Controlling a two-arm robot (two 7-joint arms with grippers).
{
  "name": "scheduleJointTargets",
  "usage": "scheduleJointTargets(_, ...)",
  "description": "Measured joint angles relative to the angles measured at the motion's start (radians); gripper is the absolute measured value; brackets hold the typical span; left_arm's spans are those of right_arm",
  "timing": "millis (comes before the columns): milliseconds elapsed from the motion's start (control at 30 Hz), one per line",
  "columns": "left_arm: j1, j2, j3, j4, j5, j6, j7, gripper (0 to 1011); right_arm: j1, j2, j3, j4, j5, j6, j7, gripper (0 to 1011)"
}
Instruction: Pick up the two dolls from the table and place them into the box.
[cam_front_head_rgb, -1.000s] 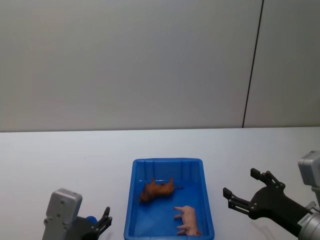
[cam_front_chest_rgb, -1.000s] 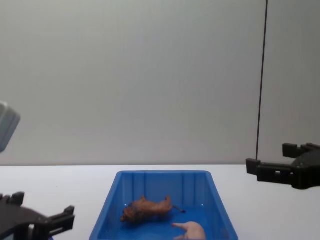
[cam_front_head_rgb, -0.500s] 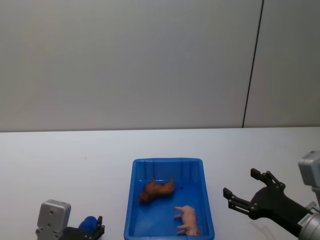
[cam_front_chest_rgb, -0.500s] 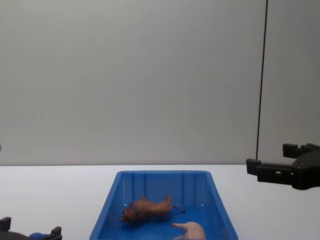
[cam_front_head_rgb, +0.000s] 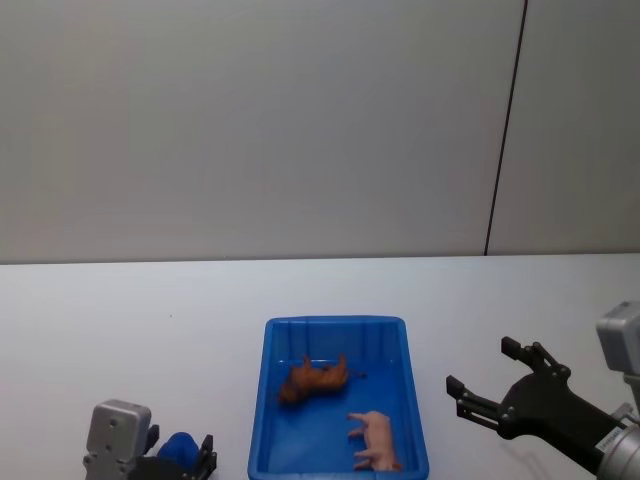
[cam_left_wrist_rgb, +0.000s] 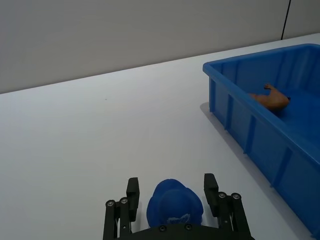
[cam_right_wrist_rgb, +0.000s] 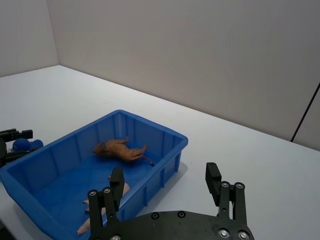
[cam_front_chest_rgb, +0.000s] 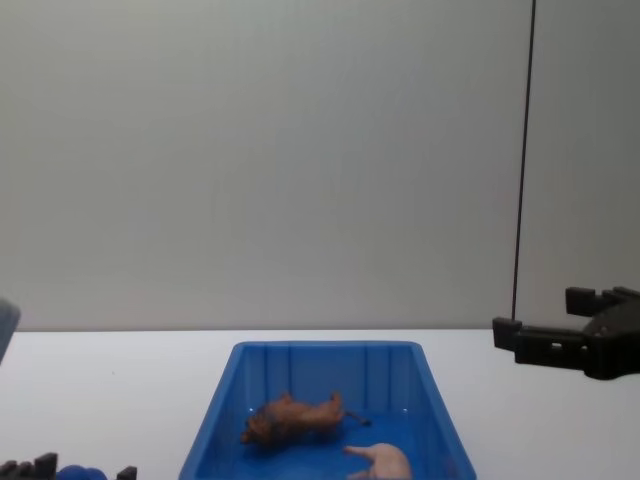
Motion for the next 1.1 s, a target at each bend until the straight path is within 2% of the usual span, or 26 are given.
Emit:
scheduleJointTargets(33, -0.002, -0.002, 0.0, 0.002, -0.001, 0.003, -0.003, 823, 0.0, 0.0, 0.0, 0.0, 0.0, 0.0, 0.0, 1001)
scheduleJointTargets(133, -0.009, -0.008, -0.001, 0.009, -0.002, 0.018, -0.016, 709, 0.0, 0.0, 0.0, 0.0, 0.0, 0.0, 0.0, 1001)
scheduleJointTargets(200, -0.013, -0.011, -0.001, 0.011, -0.002, 0.024, -0.02, 680, 0.0, 0.0, 0.0, 0.0, 0.0, 0.0, 0.0, 1001)
scheduleJointTargets(333, -0.021, -0.018, -0.003, 0.013, -0.002, 0.046, -0.033, 518, 0.0, 0.0, 0.0, 0.0, 0.0, 0.0, 0.0, 1001)
scheduleJointTargets(667, -0.034, -0.026, -0.009, 0.0, 0.012, 0.078, -0.043, 443, 0.0, 0.0, 0.0, 0.0, 0.0, 0.0, 0.0, 1001)
scheduleJointTargets(1100, -0.082, -0.042, -0.024, -0.058, 0.081, 0.083, -0.07, 363, 0.0, 0.0, 0.0, 0.0, 0.0, 0.0, 0.0, 1001)
